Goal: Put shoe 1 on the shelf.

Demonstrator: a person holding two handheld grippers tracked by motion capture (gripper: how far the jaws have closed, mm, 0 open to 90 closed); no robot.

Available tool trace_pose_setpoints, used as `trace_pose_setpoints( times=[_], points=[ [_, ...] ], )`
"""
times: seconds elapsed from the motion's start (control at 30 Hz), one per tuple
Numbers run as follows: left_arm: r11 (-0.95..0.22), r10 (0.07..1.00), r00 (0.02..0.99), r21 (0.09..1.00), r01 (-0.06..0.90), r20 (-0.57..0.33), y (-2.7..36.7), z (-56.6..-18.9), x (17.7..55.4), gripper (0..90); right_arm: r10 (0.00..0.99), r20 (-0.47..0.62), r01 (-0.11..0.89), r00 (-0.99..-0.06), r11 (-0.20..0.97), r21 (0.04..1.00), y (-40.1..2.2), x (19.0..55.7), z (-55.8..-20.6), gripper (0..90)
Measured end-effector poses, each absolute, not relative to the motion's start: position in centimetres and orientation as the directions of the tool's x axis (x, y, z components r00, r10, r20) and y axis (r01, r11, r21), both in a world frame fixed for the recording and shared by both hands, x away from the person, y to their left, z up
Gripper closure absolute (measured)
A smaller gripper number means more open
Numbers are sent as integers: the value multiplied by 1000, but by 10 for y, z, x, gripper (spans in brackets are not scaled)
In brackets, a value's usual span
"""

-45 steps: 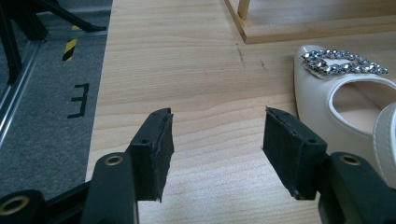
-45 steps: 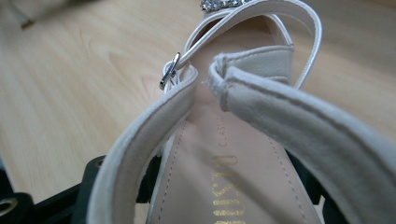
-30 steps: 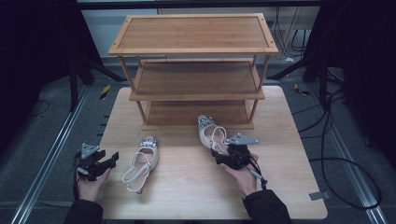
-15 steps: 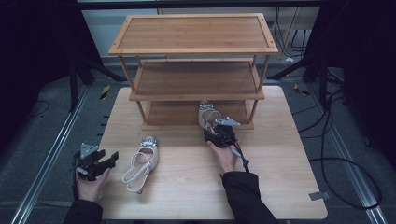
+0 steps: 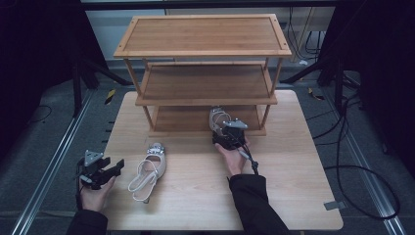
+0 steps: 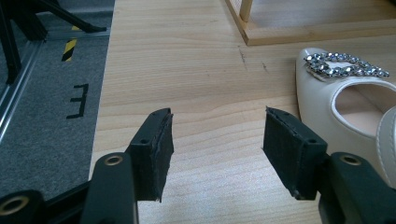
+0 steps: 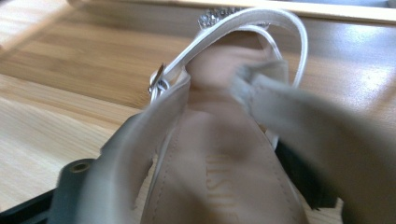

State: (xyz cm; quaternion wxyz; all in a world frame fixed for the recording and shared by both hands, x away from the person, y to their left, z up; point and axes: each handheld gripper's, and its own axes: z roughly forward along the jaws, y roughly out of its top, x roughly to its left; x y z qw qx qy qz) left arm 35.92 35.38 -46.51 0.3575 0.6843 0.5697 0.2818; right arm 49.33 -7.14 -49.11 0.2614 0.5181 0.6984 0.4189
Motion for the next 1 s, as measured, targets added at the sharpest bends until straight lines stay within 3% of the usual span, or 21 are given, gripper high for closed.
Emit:
trace_pose_setpoints(
  times=[0.1, 0.33, 0.47, 0.6, 0.73, 0.87, 1.0],
  points=[
    [-93, 981, 190, 811, 578, -23, 354, -465, 359, 418, 932, 86, 495, -351, 107, 862, -78, 486, -486, 213],
    [-100, 981, 193, 811, 576, -16, 353, -464, 358, 417, 914, 97, 487, -393, 118, 865, -97, 454, -473, 225],
    [-100, 981, 194, 810, 577, -17, 352, -464, 358, 417, 905, 97, 501, -415, 138, 854, -102, 440, -482, 336],
    [-100, 981, 194, 809, 580, -18, 352, -465, 358, 418, 906, 86, 531, -415, 165, 831, -101, 441, -491, 376],
    [-98, 981, 193, 809, 580, -20, 353, -465, 358, 419, 903, 76, 535, -423, 181, 825, -97, 447, -498, 529],
    [-101, 981, 195, 809, 579, -18, 353, -465, 359, 421, 908, 58, 557, -415, 203, 805, -96, 452, -504, 580],
    [-98, 981, 192, 809, 580, -19, 353, -465, 359, 421, 906, 77, 566, -415, 191, 802, -97, 457, -508, 715]
  ],
)
